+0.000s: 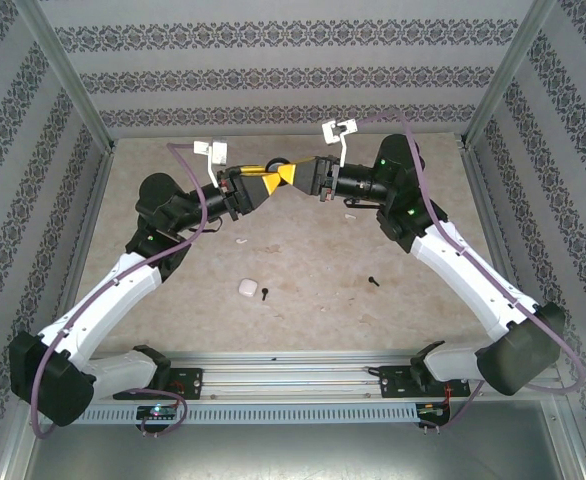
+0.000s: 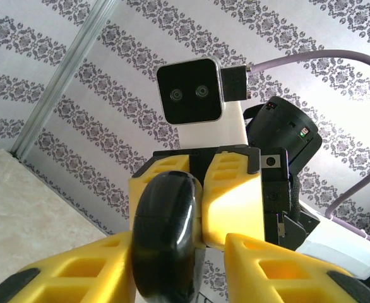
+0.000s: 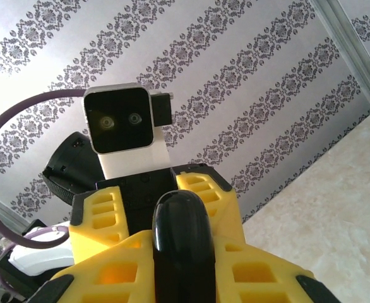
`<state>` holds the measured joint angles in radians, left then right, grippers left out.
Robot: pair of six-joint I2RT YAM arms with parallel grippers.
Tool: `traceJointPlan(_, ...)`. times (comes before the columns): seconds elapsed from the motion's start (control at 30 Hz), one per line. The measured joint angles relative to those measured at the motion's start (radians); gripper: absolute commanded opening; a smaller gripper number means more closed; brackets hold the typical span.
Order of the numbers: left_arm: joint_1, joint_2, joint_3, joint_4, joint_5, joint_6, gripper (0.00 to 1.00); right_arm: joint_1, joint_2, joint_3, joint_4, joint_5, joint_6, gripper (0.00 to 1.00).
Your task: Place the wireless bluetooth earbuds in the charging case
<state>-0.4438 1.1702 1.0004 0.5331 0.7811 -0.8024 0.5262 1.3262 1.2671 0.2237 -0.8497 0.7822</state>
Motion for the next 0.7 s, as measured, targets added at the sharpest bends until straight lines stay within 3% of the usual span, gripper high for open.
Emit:
traceJointPlan(0.23,0.001,0.007,-0.004,0.049,0.031,-0.036,0.0,0.0,-0.028,0.002,-0.018,-0.004,-0.007,0.16)
traceJointPlan(0.43,0.001,0.006,-0.029,0.075,0.046,-0.024,0.0,0.0,-0.032,0.003,-0.055,-0.006,-0.027,0.21)
traceJointPlan(0.53,0.001,-0.003,-0.046,0.072,0.05,0.007,0.0,0.0,-0.032,0.003,-0.086,-0.012,-0.035,0.35)
traceJointPlan(0.7,0.001,-0.021,-0.06,0.047,0.059,0.085,0.0,0.0,-0.032,0.009,-0.146,-0.01,-0.044,0.41)
